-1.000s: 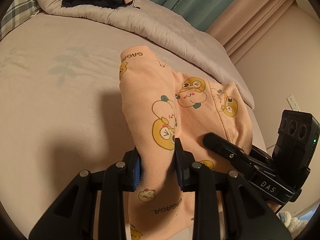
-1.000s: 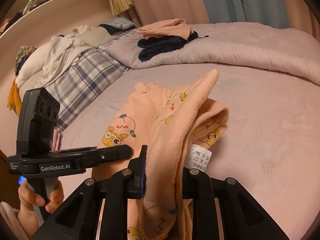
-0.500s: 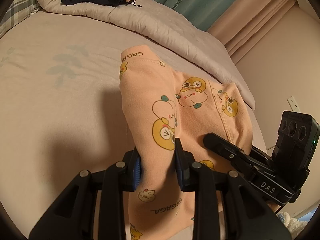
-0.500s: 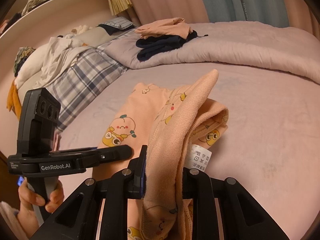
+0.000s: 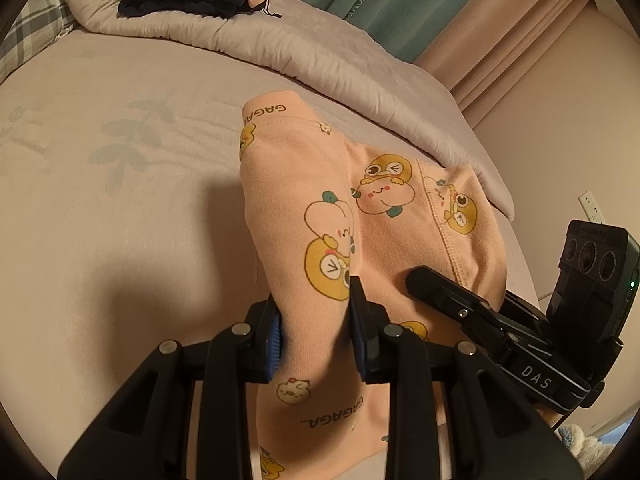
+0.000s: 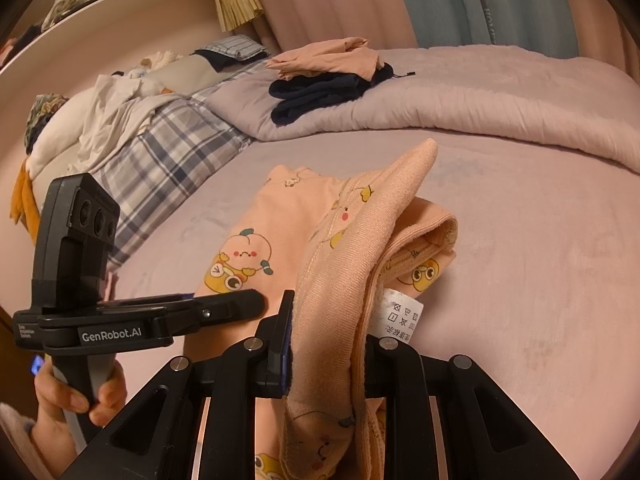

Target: Fold small clothes

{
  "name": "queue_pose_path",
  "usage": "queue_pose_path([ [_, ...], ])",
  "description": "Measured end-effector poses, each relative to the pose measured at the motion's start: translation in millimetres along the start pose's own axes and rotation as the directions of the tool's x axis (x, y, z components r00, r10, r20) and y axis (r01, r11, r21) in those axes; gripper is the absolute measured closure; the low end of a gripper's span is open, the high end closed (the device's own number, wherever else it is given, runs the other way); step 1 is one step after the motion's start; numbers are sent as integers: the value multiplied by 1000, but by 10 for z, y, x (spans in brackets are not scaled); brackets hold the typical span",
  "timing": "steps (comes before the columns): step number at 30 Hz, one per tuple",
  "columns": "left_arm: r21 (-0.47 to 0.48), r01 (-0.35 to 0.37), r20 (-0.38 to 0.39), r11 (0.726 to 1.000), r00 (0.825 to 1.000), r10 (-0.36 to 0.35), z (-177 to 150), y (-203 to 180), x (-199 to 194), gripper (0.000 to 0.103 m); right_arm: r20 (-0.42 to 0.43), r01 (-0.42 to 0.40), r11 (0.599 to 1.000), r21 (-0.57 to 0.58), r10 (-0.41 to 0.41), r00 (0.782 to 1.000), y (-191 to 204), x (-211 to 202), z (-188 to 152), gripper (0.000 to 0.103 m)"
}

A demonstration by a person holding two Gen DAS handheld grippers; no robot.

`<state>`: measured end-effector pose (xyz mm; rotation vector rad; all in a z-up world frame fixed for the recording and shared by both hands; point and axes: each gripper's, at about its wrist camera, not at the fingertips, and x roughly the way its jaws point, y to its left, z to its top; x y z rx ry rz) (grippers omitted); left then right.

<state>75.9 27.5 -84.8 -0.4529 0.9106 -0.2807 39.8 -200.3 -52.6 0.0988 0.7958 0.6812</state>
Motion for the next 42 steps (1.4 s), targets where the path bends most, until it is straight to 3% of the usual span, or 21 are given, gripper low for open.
queue_pose_path([
  [42, -22, -64, -68, 998, 996, 62, 139, 190, 335, 75, -78, 58, 998, 24, -56, 995, -36, 462, 31, 79],
])
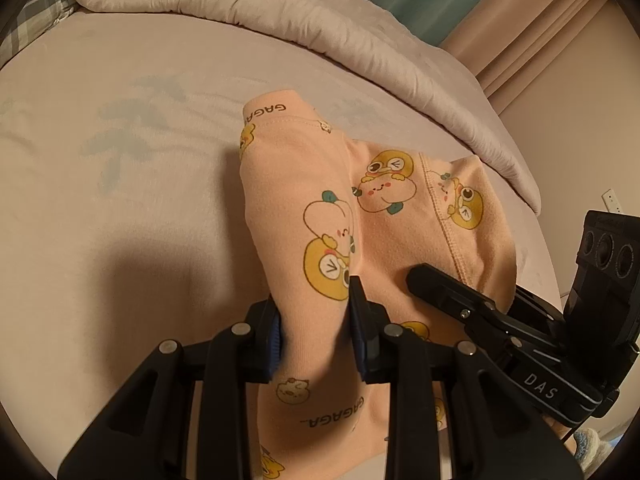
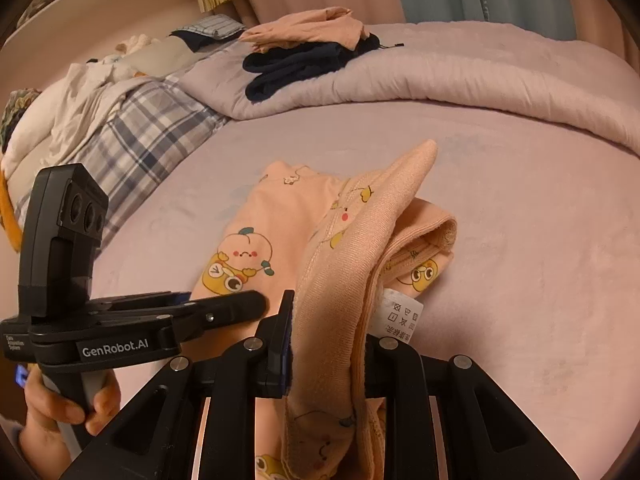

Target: Fold small clothes

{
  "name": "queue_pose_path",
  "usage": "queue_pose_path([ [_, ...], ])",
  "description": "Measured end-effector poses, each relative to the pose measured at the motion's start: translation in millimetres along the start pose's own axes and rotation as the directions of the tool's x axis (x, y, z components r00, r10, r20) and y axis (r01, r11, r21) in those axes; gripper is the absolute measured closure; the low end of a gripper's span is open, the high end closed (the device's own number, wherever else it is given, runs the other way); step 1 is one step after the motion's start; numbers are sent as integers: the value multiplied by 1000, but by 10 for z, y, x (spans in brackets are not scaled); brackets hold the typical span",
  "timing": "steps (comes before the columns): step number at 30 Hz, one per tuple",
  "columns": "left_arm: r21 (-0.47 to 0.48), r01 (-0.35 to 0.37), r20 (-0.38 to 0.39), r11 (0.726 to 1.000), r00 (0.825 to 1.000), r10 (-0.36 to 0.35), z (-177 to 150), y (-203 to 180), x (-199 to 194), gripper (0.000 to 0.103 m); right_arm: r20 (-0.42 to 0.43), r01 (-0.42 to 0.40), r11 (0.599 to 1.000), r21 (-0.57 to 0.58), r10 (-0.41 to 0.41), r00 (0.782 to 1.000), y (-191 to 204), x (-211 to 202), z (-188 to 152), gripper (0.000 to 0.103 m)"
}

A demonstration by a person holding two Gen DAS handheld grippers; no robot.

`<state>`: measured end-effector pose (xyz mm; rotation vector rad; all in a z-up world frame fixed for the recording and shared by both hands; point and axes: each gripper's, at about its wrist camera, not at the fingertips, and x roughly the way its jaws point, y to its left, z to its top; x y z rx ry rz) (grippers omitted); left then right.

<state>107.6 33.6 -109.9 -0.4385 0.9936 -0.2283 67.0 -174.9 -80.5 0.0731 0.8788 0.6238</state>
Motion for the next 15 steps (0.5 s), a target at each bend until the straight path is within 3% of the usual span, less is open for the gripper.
queue_pose_path([
  [15, -6, -8, -16, 1000, 1000, 8, 6, -11, 46, 75, -14, 7, 1000, 17, -7, 1000, -5, 57, -27, 79],
])
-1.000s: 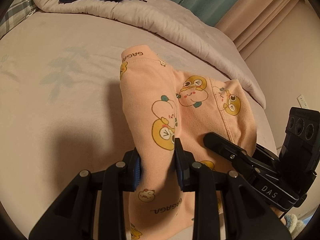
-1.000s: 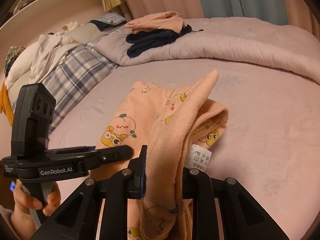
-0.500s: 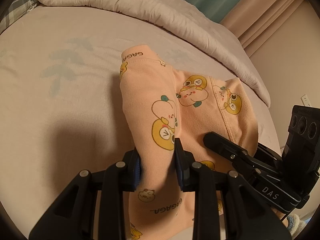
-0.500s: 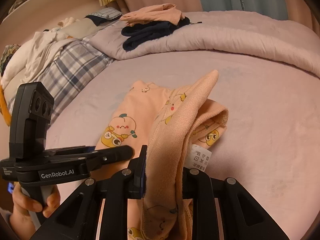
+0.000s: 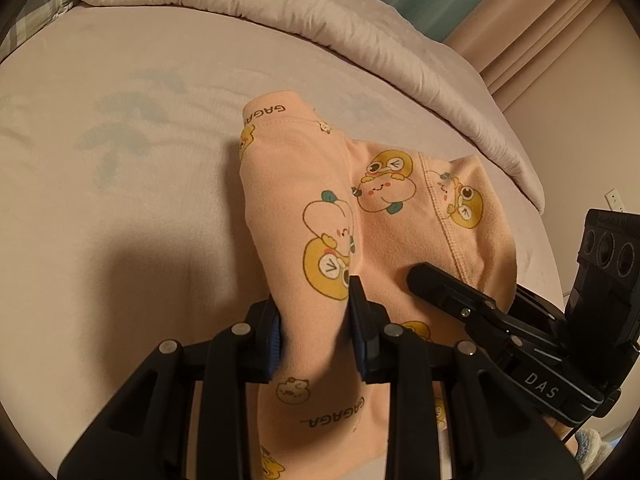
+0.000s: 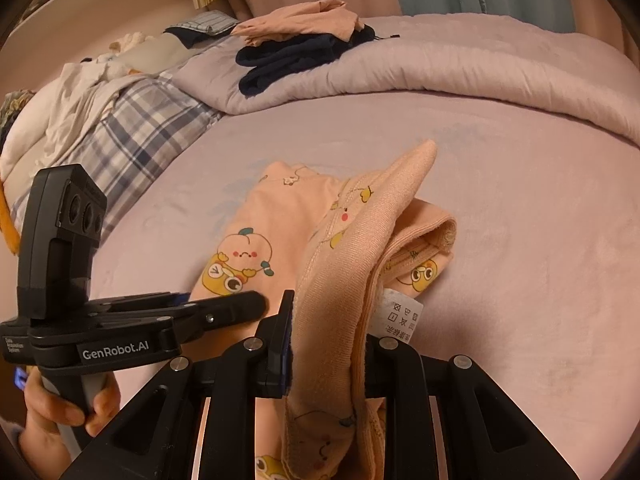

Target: Fold small clothes

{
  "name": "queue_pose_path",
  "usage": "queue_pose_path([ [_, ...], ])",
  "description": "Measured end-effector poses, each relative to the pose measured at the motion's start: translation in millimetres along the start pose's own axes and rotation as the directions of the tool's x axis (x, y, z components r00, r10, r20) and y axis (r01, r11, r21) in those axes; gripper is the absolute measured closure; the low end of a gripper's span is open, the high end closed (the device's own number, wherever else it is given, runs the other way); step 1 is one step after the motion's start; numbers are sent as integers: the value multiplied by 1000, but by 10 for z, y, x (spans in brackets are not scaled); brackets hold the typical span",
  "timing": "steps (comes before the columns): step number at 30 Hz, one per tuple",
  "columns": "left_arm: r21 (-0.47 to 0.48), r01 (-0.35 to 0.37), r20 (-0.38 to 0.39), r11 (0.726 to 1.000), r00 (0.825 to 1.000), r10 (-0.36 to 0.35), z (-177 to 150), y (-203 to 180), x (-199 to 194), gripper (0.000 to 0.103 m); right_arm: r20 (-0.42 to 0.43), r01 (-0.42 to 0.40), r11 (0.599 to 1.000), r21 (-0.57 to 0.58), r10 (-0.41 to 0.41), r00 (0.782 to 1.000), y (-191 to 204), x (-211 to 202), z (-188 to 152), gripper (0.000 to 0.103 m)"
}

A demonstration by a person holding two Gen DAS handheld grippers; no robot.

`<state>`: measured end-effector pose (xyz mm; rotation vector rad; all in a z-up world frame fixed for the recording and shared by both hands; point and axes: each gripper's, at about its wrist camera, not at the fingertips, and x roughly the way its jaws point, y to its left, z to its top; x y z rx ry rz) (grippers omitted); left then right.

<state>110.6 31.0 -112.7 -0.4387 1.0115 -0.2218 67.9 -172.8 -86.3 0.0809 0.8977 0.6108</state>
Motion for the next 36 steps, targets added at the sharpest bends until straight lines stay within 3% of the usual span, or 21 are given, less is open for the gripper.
queue_pose_path([
  [36, -8, -22, -21, 1000, 1000, 22, 7, -8, 103, 74, -15, 4, 999, 39, -3, 1000, -59, 72, -44, 79],
])
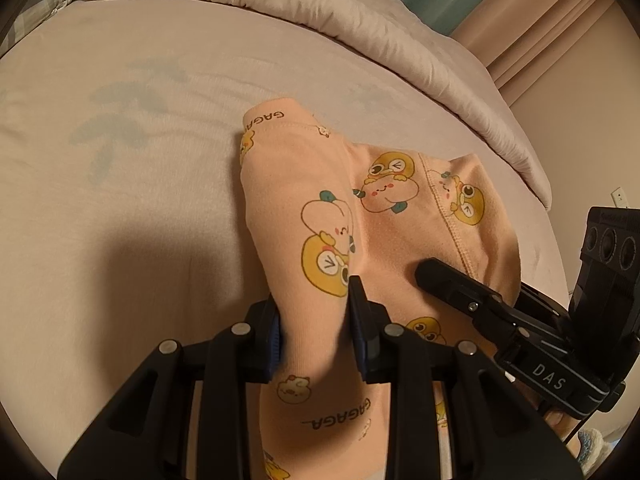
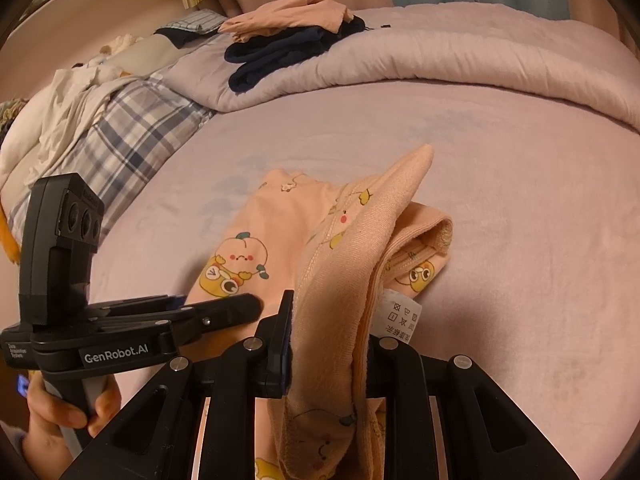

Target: Fold small clothes

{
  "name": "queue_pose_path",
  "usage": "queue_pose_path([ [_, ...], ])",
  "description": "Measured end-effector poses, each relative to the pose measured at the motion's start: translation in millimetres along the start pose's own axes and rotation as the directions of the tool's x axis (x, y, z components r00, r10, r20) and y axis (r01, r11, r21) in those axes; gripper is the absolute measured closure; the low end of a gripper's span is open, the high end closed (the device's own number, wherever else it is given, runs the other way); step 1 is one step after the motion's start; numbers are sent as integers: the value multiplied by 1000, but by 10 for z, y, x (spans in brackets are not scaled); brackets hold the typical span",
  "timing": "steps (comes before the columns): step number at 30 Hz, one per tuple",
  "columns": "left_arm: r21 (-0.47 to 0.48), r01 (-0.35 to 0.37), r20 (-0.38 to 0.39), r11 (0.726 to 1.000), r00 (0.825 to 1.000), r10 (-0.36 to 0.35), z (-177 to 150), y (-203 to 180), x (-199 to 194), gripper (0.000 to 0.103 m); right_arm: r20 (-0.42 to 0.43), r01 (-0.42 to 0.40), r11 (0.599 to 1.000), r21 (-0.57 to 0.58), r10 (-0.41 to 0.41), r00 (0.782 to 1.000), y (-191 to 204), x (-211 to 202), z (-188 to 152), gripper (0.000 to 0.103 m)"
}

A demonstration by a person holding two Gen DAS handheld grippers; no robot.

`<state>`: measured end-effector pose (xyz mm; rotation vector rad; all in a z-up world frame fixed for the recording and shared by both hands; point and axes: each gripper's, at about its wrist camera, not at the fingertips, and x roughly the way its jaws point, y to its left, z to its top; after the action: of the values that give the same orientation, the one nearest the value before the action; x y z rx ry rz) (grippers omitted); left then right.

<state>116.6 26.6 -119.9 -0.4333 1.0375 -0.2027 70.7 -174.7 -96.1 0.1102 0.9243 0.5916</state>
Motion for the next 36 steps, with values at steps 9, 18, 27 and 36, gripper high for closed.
queue_pose_path([
  [9, -1, -4, -4, 1000, 1000, 4, 6, -7, 13, 74, -11, 0, 1000, 12, 0, 1000, -20, 5, -5, 79],
  [18, -2, -6, -8, 1000, 1000, 6, 11, 3, 29, 74, -31, 5, 1000, 28, -4, 1000, -52, 28, -1, 79],
  [27, -4, -7, -13, 1000, 1000, 7, 14, 3, 43, 74, -49, -7, 998, 64, 10, 999, -117, 47, -19, 79],
  [36, -11, -3, -18, 1000, 1000, 3, 28, 15, 52, 74, -58, -24, 994, 102, 30, 998, -188, 69, -23, 79],
])
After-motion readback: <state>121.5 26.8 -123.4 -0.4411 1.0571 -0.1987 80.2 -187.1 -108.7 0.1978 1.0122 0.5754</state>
